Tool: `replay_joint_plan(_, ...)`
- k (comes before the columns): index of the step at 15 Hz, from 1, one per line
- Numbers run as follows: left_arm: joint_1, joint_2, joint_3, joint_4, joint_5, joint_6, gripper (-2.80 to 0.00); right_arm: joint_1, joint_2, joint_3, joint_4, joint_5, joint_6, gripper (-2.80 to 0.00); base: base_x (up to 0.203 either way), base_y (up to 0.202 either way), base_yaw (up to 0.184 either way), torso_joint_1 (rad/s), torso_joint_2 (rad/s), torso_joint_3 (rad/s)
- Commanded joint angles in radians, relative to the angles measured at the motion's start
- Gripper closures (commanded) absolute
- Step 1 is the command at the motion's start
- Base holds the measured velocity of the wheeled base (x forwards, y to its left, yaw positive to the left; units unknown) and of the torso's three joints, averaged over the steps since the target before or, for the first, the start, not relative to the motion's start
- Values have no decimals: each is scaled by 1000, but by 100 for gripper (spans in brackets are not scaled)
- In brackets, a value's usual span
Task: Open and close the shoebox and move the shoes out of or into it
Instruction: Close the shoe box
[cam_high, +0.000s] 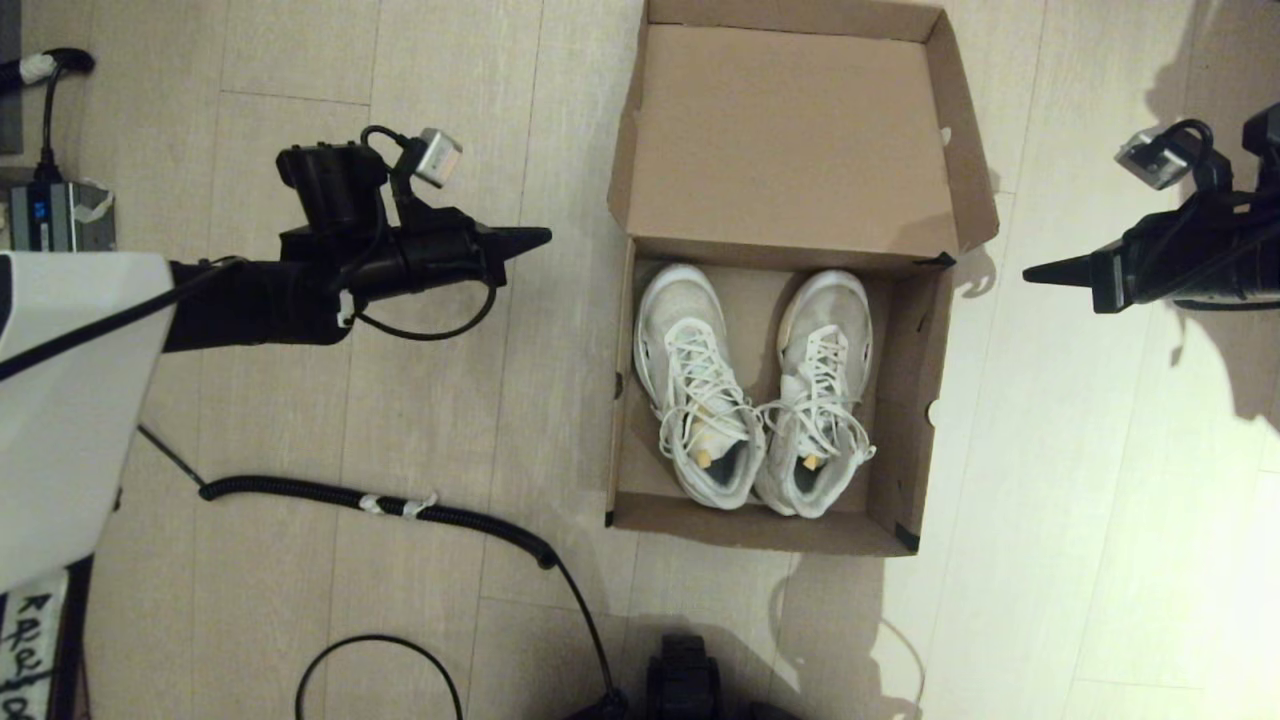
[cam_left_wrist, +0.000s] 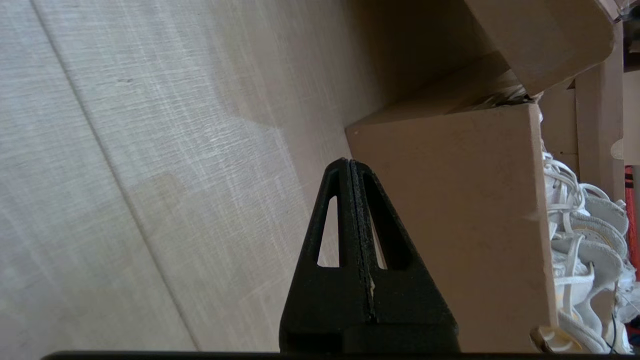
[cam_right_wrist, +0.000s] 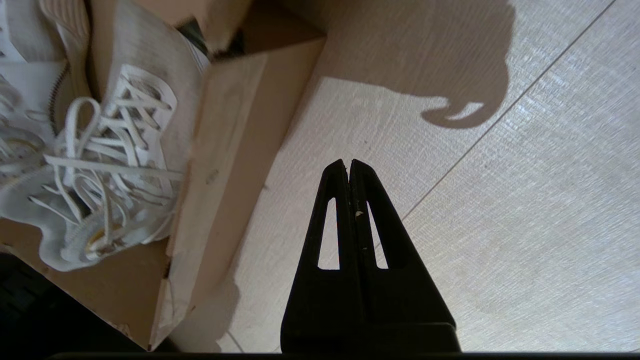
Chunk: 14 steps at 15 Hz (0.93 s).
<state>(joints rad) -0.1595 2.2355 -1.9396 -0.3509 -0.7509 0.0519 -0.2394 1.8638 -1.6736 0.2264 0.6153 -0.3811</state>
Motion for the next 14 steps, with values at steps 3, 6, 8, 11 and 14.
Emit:
replay_joint_plan(3,-57,14,1,-22,-4,0,0,6,35,3,-2,15,-13,0,0,0,0,0,0,0)
replay_joint_plan(6,-88,41,1,-80,-4,0,0,21,38,7,-2,44,-15,0,0,0,0,0,0,0)
replay_joint_plan(8,-103,41,1,-82,-4,0,0,35,44,9,-2,46,-24,0,0,0,0,0,0,0)
replay_joint_plan(11,-118,40,1,-82,-12,0,0,35,65,9,0,135,-168,0,0,0,0,0,0,0)
replay_joint_plan(14,-121,41,1,-83,-39,0,0,47,79,9,4,183,-202,0,0,0,0,0,0,0)
